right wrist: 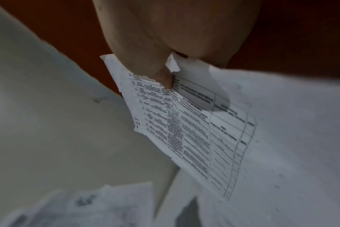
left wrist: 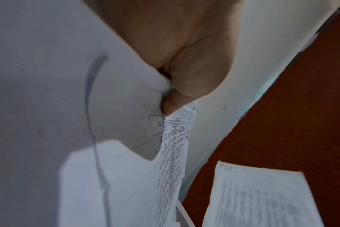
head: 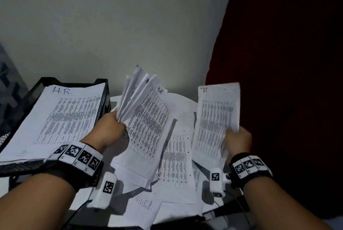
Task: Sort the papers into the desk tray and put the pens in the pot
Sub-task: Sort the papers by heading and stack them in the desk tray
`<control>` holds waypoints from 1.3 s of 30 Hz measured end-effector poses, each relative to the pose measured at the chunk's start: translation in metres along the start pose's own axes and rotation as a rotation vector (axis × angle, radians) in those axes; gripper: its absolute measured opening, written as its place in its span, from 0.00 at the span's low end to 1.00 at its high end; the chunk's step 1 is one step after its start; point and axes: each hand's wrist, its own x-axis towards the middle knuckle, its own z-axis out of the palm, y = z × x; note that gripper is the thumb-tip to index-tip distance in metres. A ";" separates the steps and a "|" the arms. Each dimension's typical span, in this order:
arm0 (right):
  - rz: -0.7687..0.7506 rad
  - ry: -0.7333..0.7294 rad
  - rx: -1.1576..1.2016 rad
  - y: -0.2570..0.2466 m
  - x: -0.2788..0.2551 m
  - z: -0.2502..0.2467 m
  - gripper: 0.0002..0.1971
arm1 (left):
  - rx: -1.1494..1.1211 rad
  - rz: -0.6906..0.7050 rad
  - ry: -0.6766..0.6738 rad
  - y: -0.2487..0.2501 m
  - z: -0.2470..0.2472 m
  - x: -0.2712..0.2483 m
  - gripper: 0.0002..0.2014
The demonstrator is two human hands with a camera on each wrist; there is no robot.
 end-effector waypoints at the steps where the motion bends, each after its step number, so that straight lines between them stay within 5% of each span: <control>1: -0.029 -0.015 0.076 -0.012 -0.005 -0.004 0.09 | -0.007 -0.006 0.001 0.001 0.000 -0.002 0.11; 9: 0.107 -0.449 0.424 -0.031 -0.059 -0.006 0.12 | -0.173 0.037 0.005 0.012 0.005 -0.018 0.11; 16: 0.265 -0.564 0.365 -0.003 -0.092 0.022 0.13 | -0.666 -0.075 -0.136 0.027 0.016 -0.036 0.14; 19: 0.303 -0.588 0.367 0.001 -0.103 0.033 0.13 | -0.827 -0.058 -0.236 0.031 0.024 -0.038 0.04; 21: 0.222 -0.552 0.369 0.001 -0.106 0.038 0.12 | -0.655 0.008 -0.215 0.027 0.026 -0.034 0.14; 24: -0.002 -0.473 0.364 -0.008 -0.110 0.040 0.11 | -0.298 0.141 -0.044 0.018 0.025 -0.025 0.16; 27: -0.146 -0.412 0.357 -0.014 -0.111 0.039 0.09 | -0.328 0.153 0.016 0.014 0.021 -0.020 0.21; 33: -0.125 -0.472 0.487 -0.006 -0.117 0.036 0.15 | -0.453 0.269 -0.105 0.018 0.015 -0.023 0.14; 39: -0.096 -0.510 0.475 0.009 -0.119 0.046 0.22 | -0.286 0.276 -0.139 0.004 0.020 -0.016 0.16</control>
